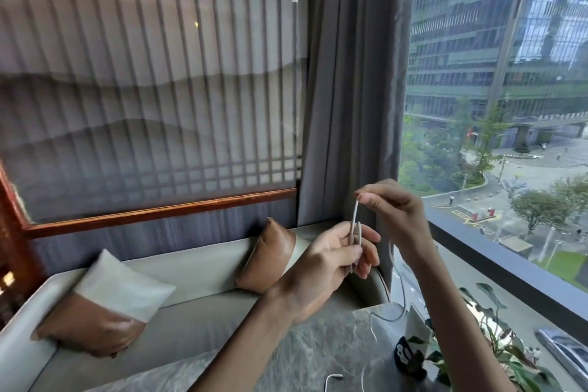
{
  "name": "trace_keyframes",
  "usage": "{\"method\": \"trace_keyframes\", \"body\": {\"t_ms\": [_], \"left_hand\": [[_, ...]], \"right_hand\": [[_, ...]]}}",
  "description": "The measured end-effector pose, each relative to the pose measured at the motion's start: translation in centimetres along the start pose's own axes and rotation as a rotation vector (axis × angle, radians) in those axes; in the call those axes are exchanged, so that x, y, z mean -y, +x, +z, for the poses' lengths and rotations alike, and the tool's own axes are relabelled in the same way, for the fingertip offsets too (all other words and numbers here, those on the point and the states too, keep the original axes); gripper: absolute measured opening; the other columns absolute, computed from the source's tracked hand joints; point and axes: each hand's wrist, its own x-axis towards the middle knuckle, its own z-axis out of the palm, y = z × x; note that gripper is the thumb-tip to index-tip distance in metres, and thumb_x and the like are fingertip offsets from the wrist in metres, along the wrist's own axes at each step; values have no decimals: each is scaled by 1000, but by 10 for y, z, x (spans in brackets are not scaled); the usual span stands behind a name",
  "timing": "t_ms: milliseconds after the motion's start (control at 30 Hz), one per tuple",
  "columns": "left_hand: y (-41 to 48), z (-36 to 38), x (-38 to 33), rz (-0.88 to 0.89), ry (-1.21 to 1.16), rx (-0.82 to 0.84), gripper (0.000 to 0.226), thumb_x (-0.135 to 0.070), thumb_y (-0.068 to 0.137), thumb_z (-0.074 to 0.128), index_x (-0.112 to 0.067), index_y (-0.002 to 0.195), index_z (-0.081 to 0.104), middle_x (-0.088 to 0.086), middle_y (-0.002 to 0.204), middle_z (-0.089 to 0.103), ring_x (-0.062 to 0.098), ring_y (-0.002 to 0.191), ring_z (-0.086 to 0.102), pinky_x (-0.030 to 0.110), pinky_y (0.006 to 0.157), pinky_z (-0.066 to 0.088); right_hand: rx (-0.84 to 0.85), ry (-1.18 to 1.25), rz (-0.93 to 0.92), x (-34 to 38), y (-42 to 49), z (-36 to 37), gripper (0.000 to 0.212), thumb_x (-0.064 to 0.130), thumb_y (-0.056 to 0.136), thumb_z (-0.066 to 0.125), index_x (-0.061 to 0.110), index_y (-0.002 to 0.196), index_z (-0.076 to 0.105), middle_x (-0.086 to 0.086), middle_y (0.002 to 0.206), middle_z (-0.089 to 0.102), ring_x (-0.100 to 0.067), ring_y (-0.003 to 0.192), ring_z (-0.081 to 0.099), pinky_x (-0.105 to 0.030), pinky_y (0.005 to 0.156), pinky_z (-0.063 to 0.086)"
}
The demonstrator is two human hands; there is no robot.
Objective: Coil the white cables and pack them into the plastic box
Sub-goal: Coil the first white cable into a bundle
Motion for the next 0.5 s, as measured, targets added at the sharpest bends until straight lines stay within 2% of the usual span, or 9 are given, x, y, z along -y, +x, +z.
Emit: {"method": "trace_keyframes", "body": {"t_ms": [100,133,200,233,300,333,400,433,500], "left_hand": [[7,-8,2,40,14,-122,27,4,89,37,4,112,52,5,74,59,13,62,47,22,63,40],[11,-13,4,41,7,-169,28,9,91,34,6,114,51,7,74,57,15,62,45,26,63,38],[20,-25,7,12,-46,-258,33,13,94,28,9,118,50,8,76,55,16,63,44,30,63,35],[25,-30,8,-3,-85,-301,34,12,95,27,8,120,50,8,77,53,16,64,44,30,63,35],[32,-39,11,7,-151,-394,34,10,96,27,7,121,50,7,76,50,15,65,43,26,64,37],[35,-44,14,29,-135,-444,34,9,97,27,8,122,50,7,75,49,14,64,43,25,64,37],[39,-53,22,57,11,-509,35,11,96,27,9,122,50,5,73,47,14,63,42,22,64,38],[40,-55,25,49,97,-517,36,13,93,27,9,122,50,5,73,47,14,63,42,21,64,39],[39,-54,38,30,258,-451,34,11,92,30,7,117,51,3,71,50,13,65,43,18,65,40]], "right_hand": [[127,69,273,-19,-22,25,16,11,90,68,6,75,72,5,59,66,-2,54,59,-14,53,46],[165,99,348,-25,-37,33,24,14,93,65,7,70,67,5,52,60,-1,46,52,-13,46,41],[214,60,447,-34,-67,44,39,35,96,59,13,64,60,0,51,47,-4,40,38,-17,38,30],[238,-15,463,-36,-78,45,41,40,97,55,15,67,64,-1,53,46,-6,40,36,-19,37,27],[299,-185,445,-33,-95,44,35,40,101,47,18,92,73,2,54,51,-4,39,40,-18,38,30],[360,-290,422,-30,-101,42,36,43,101,45,17,101,71,-1,55,56,-3,38,44,-17,40,34],[552,-547,343,-17,-113,40,36,46,100,45,17,103,66,-4,62,63,-6,46,55,-22,48,45],[628,-661,277,-9,-117,38,30,44,99,47,20,101,64,1,62,64,-6,53,58,-25,55,49],[600,-769,122,12,-111,27,20,40,95,49,26,96,63,13,64,59,-5,63,56,-29,65,50]]}}
